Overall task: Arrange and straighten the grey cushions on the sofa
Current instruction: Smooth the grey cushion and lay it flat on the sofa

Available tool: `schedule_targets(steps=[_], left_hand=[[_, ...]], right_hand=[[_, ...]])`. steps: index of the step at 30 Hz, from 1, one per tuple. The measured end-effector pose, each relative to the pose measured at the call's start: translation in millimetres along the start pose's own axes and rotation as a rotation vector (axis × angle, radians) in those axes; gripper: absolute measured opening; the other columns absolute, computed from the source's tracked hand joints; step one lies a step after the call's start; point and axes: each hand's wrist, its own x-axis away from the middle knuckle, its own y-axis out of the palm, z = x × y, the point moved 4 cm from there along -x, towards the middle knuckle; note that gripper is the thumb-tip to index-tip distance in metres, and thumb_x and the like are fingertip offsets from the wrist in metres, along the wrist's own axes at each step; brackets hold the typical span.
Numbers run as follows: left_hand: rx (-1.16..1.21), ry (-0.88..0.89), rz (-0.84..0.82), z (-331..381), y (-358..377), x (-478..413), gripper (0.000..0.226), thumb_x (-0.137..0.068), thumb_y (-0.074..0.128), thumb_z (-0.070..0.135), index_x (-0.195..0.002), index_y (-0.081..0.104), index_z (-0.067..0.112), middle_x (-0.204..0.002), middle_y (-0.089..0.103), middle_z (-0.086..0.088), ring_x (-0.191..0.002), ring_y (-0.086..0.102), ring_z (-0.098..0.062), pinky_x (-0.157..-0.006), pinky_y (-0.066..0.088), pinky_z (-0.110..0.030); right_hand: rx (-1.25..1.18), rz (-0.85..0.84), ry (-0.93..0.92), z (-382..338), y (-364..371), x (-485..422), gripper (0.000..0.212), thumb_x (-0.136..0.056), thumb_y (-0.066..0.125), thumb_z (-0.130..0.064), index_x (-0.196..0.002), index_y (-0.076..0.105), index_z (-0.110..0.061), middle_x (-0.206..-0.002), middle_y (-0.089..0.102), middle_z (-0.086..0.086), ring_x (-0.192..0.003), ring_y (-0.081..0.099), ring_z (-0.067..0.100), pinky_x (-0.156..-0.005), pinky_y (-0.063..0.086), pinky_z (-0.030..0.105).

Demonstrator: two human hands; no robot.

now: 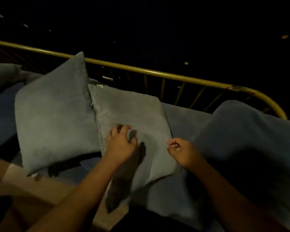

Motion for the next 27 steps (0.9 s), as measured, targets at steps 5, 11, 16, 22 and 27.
schedule_targets(steps=[5,11,16,22,27], left_hand=[[0.015,-0.16,0.109,-43,1,-48,0.06,-0.083,0.052,0.049,-0.138,0.028,0.041,-0.158,0.0,-0.007,-0.141,0.001,-0.042,-0.111,0.012,-0.062],[-0.113,-0.231,0.224,-62,32,-63,0.076,-0.075,0.032,0.07,-0.142,0.003,0.047,-0.158,0.003,-0.011,-0.14,0.009,-0.044,-0.105,0.019,-0.064],[-0.116,-0.285,0.276,-60,42,-75,0.075,-0.074,0.04,0.066,-0.14,0.013,0.043,-0.157,0.007,-0.011,-0.139,0.013,-0.043,-0.105,0.019,-0.064],[0.02,-0.443,0.409,-41,46,-86,0.07,-0.072,0.044,0.069,-0.135,0.021,0.051,-0.159,-0.004,-0.006,-0.143,0.0,-0.039,-0.112,0.008,-0.057],[0.043,-0.406,0.468,-37,46,-78,0.07,-0.074,0.05,0.068,-0.136,0.022,0.051,-0.156,0.009,-0.016,-0.14,0.017,-0.038,-0.111,0.023,-0.055]], right_hand=[[0.16,-0.014,0.096,4,27,-58,0.022,-0.088,0.058,-0.018,-0.108,0.063,-0.011,-0.102,0.068,0.007,-0.092,0.062,0.023,-0.069,0.035,0.016],[0.08,-0.029,0.302,40,40,-120,0.05,-0.089,0.056,-0.029,-0.137,0.044,-0.02,-0.141,0.044,0.014,-0.124,0.045,0.03,-0.087,0.029,0.023],[-0.099,-0.042,0.334,70,48,-170,0.069,-0.086,0.061,-0.043,-0.143,0.035,-0.017,-0.148,0.037,0.013,-0.133,0.037,0.03,-0.105,0.029,0.03],[-0.305,-0.102,0.464,103,61,-199,0.1,-0.058,0.049,-0.086,-0.144,0.023,-0.041,-0.147,0.041,0.003,-0.128,0.045,0.029,-0.105,0.039,0.046],[-0.454,-0.107,0.426,103,69,-195,0.088,-0.065,0.053,-0.081,-0.141,0.028,-0.045,-0.143,0.045,0.001,-0.122,0.049,0.026,-0.103,0.041,0.047]])
